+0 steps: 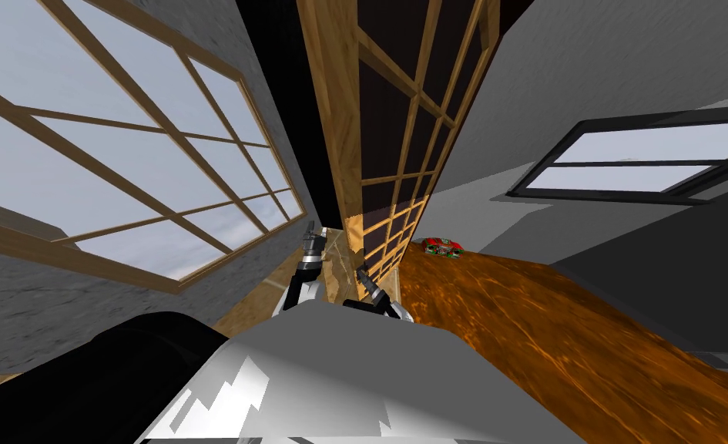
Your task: Push the door open
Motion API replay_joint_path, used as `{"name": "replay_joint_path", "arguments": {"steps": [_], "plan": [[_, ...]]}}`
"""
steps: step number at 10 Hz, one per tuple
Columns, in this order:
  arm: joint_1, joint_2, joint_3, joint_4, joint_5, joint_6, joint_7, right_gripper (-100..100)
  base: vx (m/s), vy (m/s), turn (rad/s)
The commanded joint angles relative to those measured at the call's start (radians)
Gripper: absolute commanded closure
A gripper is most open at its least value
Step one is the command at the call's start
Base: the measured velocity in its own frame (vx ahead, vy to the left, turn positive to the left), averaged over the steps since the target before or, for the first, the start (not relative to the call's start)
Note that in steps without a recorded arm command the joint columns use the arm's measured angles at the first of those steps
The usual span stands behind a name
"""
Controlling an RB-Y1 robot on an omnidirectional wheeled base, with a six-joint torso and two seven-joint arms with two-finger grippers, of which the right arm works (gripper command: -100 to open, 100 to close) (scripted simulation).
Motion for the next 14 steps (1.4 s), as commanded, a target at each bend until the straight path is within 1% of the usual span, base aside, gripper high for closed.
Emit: {"name": "replay_joint_path", "arguments": {"steps": [1,9,10,12,14], "plan": [[0.007,0.001,0.014,-0.016,-0.003,0.004,-0.026,100,0.011,0.020,-0.016],[0.007,0.001,0.014,-0.016,-0.003,0.004,-0.026,100,0.001,-0.002,0.007],[0.004,-0.004,-0.005,-0.006,-0.026,0.001,-0.058,100,0.010,-0.004,0.202],[0.006,-0.006,-0.016,-0.008,-0.046,-0.001,-0.092,100,0.011,0.001,0.163],[0.010,-0.007,-0.032,-0.010,-0.074,-0.005,-0.139,100,0.011,0.011,0.166]]}}
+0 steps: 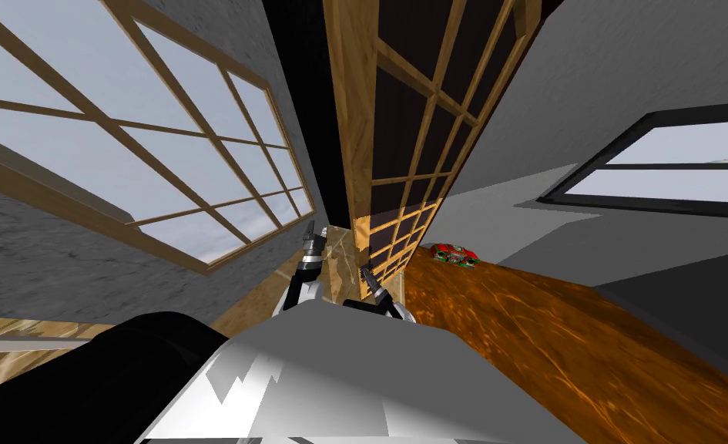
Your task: Push the door open
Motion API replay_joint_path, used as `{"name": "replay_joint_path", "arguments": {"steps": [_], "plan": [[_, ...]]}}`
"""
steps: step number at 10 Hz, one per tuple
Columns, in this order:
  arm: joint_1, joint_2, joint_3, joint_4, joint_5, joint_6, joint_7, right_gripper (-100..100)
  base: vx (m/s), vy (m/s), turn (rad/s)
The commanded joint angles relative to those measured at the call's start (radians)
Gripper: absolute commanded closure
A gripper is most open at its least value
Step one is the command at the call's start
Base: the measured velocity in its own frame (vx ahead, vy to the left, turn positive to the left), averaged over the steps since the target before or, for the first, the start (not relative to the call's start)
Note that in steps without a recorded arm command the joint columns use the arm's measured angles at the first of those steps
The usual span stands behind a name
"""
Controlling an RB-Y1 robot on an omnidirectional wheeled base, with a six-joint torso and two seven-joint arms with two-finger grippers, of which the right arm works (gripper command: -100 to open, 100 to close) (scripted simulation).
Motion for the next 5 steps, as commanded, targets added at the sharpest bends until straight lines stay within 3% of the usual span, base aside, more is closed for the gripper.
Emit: {"name": "replay_joint_path", "arguments": {"steps": [1,4,5], "plan": [[0.000,0.008,-0.013,0.000,-0.024,-0.009,-0.043,100,0.015,0.008,0.198],[0.007,0.007,-0.044,-0.003,-0.080,-0.016,-0.125,100,0.014,0.009,0.188],[0.007,0.007,-0.044,-0.003,-0.080,-0.016,-0.134,100,0.011,0.007,0.085]]}}
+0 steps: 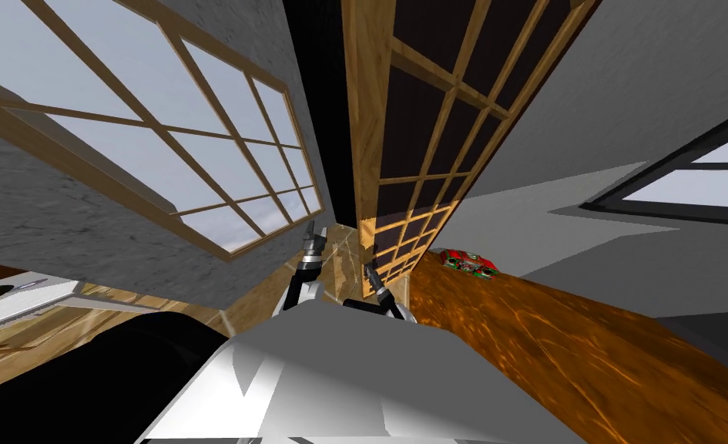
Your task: Push the door open
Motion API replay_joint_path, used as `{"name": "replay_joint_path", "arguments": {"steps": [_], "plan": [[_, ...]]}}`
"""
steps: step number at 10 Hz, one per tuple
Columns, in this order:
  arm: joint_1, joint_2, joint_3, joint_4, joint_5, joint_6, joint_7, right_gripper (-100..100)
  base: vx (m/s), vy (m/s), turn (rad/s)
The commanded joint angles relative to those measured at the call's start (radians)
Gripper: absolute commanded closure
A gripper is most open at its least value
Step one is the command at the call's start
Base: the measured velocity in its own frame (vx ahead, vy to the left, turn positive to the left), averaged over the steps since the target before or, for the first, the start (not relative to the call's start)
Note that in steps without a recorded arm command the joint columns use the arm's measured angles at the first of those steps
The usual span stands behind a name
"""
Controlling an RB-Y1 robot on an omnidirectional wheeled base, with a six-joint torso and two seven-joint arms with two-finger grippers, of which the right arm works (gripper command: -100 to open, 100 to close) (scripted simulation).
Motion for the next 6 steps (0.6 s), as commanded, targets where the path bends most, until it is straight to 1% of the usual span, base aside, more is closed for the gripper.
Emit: {"name": "replay_joint_path", "arguments": {"steps": [1,3,4,5,6], "plan": [[-0.002,0.005,-0.014,-0.003,-0.025,-0.009,-0.045,100,0.010,0.010,0.120],[0.004,0.006,-0.038,-0.006,-0.068,-0.015,-0.103,100,0.015,0.009,0.211],[0.004,0.006,-0.038,-0.006,-0.068,-0.015,-0.115,100,0.016,0.005,0.081],[0.008,0.006,-0.051,-0.007,-0.092,-0.018,-0.151,100,0.011,0.012,0.134],[0.011,0.007,-0.064,-0.009,-0.115,-0.022,-0.181,100,0.012,0.008,0.210]]}}
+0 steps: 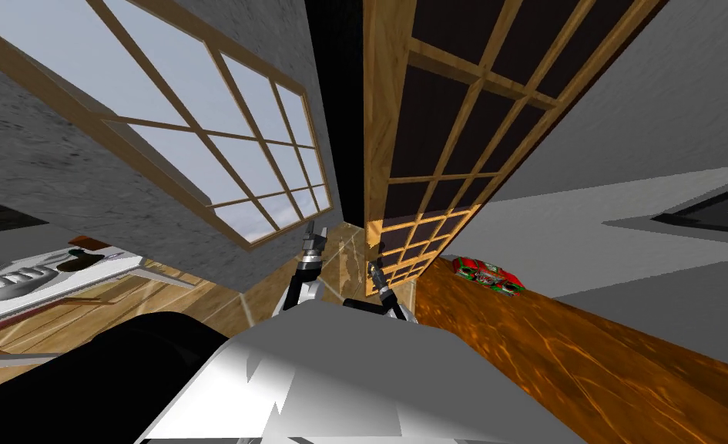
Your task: Push the door open
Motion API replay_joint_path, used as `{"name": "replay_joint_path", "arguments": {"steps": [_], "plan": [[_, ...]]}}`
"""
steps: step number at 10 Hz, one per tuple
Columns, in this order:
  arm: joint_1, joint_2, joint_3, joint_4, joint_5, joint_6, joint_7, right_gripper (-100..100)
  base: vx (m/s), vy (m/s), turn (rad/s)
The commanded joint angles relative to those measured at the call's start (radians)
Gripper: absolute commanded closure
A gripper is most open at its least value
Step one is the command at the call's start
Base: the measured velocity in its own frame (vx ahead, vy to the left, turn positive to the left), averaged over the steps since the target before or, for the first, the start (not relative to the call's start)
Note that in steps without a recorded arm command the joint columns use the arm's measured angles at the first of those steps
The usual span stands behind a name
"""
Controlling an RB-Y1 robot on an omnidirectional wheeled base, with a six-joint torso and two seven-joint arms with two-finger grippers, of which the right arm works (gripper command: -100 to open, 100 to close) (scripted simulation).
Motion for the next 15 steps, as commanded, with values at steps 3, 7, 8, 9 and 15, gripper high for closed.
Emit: {"name": "replay_joint_path", "arguments": {"steps": [3,7,8,9,15], "plan": [[0.009,0.003,-0.037,-0.025,-0.064,-0.012,-0.091,100,0.015,0.008,0.143],[0.016,0.006,-0.065,-0.028,-0.114,-0.019,-0.181,100,0.016,0.006,0.122],[0.019,0.009,-0.080,-0.030,-0.139,-0.023,-0.219,100,0.016,0.005,0.111],[0.019,0.009,-0.080,-0.030,-0.139,-0.023,-0.219,100,0.016,0.001,0.075],[0.033,0.021,-0.136,-0.036,-0.240,-0.036,-0.371,100,0.016,0.003,0.140]]}}
